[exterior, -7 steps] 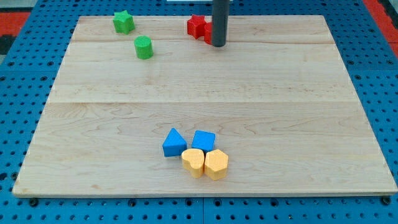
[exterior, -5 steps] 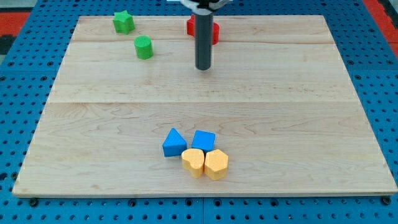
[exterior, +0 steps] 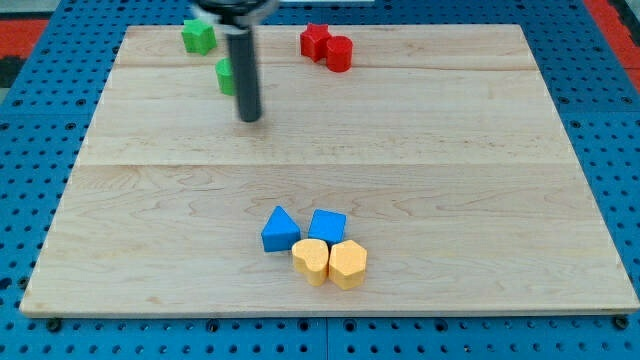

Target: Push the green blocks towards the center of the board

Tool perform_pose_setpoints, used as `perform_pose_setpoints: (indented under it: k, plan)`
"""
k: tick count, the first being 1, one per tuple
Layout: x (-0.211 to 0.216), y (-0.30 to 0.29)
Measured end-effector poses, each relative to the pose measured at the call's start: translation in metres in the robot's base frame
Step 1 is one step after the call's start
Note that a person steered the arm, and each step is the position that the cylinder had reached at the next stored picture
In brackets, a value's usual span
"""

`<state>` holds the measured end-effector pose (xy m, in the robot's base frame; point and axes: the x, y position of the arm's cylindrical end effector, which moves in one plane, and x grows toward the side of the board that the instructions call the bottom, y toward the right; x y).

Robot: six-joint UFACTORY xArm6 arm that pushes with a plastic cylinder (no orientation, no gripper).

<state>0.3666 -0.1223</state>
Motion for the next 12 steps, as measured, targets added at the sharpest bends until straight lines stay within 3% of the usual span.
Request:
perform_pose_setpoints:
  k: [1, 2, 3, 5, 6, 7, 8, 9, 10, 12]
  plan:
    - [-0.007, -0.090]
    - [-0.074, -0.071]
    - [-0.093, 0.006]
    - [0.007, 0.071]
    - [-0.003, 0.035]
    - [-0.022, -0.064]
    - [-0.080, -0.103]
    - [-0.148, -0.102]
    - [-0.174, -0.109]
    - [-0.174, -0.088]
